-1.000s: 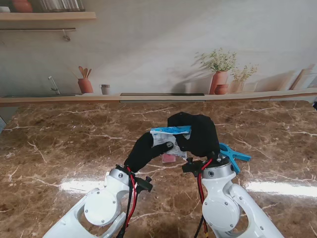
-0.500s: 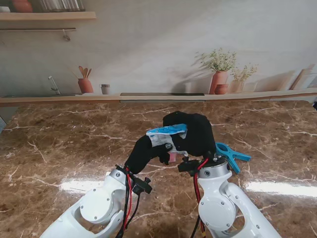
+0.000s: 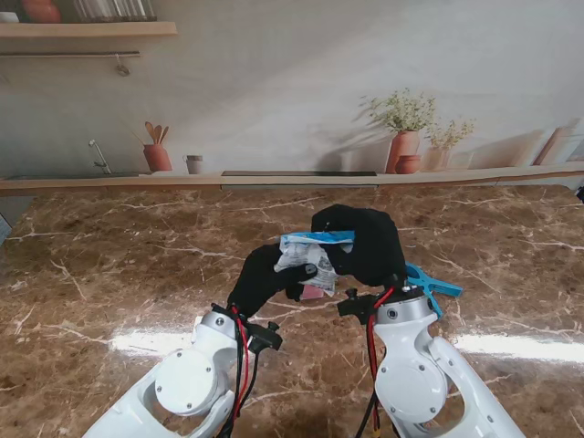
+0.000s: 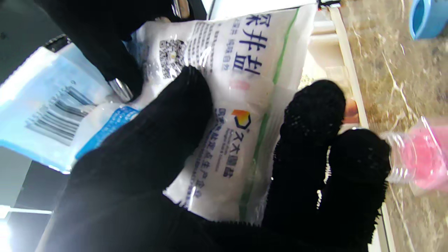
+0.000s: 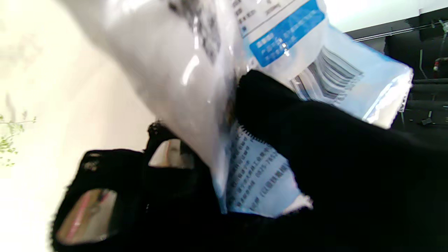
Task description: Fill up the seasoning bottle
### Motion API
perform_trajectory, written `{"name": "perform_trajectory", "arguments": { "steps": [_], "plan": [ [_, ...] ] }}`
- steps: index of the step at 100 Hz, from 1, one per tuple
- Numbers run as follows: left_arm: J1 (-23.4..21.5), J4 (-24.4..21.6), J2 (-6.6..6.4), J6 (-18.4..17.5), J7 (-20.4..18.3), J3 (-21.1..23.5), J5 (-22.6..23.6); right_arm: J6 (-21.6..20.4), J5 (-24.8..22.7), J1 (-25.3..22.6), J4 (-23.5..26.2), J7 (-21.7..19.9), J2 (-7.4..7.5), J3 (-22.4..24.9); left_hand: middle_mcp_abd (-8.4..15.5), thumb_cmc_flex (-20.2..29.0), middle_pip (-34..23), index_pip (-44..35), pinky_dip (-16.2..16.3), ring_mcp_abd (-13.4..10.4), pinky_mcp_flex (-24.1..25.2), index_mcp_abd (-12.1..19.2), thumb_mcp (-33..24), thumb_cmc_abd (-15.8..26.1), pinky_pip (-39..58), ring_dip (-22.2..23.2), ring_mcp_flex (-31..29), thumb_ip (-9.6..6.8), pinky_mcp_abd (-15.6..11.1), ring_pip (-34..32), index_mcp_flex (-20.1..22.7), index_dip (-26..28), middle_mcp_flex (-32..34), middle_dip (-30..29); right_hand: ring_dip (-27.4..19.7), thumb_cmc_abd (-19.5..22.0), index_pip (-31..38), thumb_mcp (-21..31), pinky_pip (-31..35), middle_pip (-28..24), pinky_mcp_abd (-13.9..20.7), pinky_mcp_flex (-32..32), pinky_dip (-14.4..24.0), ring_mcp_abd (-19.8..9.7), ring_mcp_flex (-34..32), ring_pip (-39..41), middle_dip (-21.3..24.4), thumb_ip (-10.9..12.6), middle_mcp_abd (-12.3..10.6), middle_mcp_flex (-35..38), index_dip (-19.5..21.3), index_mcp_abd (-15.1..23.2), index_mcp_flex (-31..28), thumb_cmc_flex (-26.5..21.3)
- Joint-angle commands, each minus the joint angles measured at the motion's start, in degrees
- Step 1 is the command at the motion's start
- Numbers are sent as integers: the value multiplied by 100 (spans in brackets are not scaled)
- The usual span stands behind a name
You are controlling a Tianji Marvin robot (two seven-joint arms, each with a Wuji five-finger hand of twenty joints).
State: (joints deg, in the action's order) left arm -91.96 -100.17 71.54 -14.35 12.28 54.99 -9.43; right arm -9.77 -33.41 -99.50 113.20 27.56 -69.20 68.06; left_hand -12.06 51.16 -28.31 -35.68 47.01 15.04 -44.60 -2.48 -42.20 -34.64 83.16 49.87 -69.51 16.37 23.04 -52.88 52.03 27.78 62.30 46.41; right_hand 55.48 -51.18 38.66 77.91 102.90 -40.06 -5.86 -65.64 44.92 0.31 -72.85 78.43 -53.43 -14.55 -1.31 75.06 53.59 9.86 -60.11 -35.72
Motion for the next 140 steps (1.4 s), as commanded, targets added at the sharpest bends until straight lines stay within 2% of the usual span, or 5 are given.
{"name": "perform_trajectory", "arguments": {
  "steps": [1,32,71,96,140],
  "plan": [
    [-13,-5,-12,111,104,82,28,113,86,-71,99,-20,25,90,714,890,-986,-2219,-44,-61,-251,674,-1647,658,376,68,-264,-573,94,-396,1373,825,684,321,-219,344,987,806,319,-62,107,-135,-98,79,-231,-123,68,354,-197,290,-123,469,-587,-750],
    [-6,-47,-67,476,83,332,401,398,573,-97,308,-293,11,307,685,864,-1100,-2213,30,-54,-290,671,-1706,686,483,-28,-262,-621,101,-650,1379,986,722,319,-479,626,1628,115,51,227,-95,-82,-82,363,-223,-453,704,107,137,371,-2652,-148,746,314],
    [12,-14,-132,702,-137,574,427,622,581,26,166,140,-95,273,695,890,-1145,-2192,116,-31,-210,669,-1660,740,484,-69,-237,-620,99,-646,1341,1092,673,320,-757,1465,1382,-1196,-468,171,16,14,-251,64,-239,-808,672,-43,-147,214,-2807,-161,1154,-139],
    [65,-77,-219,1045,-373,893,665,516,328,-77,-221,-9,-14,513,707,903,-1145,-2186,153,-30,-193,688,-1641,754,489,-54,-236,-612,92,-634,1316,1144,654,320,-1332,1815,202,-1324,-2459,990,-279,2487,-198,287,1033,-3288,1110,414,-76,-1175,-2545,-326,1846,1064],
    [407,-174,-437,1663,-1072,1353,1335,900,-316,-155,-1176,-726,229,784,723,901,-1146,-2172,209,-31,-172,689,-1603,778,502,-21,-232,-595,92,-618,1266,1221,633,332,-3837,2579,-2182,-2841,-6542,3135,466,4967,-2277,22,3542,-6978,3463,1315,-53,-3410,-2160,-562,2713,2665]
  ]
}}
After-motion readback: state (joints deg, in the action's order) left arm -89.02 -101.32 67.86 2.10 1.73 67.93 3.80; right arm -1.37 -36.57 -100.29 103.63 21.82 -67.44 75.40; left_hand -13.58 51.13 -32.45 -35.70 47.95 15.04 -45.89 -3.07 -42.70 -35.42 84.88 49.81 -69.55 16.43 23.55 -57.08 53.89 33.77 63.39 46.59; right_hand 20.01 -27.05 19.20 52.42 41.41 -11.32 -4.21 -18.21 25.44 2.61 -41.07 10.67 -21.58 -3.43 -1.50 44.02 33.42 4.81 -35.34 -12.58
